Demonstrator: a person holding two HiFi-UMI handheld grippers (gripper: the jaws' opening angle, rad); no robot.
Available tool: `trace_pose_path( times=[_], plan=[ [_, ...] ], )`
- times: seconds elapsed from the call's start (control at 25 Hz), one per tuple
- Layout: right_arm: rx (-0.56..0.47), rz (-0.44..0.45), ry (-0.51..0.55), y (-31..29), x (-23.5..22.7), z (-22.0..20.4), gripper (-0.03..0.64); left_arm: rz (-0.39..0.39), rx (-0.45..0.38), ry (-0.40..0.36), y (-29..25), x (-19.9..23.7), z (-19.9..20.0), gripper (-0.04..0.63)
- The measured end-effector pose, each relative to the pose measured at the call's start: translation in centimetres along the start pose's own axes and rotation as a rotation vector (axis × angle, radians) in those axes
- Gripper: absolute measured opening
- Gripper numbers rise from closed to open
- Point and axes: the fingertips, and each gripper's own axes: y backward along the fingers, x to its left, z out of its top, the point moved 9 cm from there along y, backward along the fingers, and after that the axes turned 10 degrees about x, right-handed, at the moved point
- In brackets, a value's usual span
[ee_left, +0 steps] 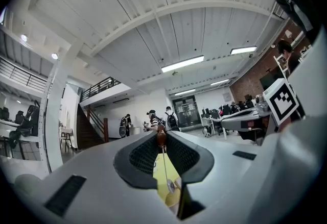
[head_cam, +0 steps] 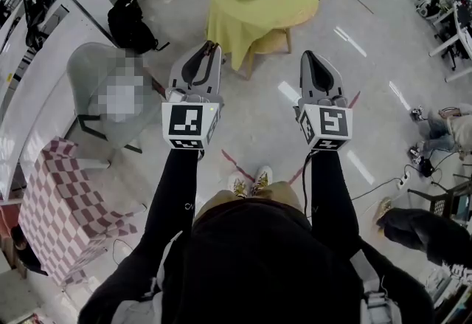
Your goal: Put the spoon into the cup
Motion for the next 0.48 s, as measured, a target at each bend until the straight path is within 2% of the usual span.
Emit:
trace_pose_path(
  times=[0.48],
  plan=[
    [0.003, -0.041, 0.029, 0.4, 1.1, -0.5, 0.026, -0.046, -0.001, -0.001, 0.1, 0.7, -0.9, 0.057]
  ],
)
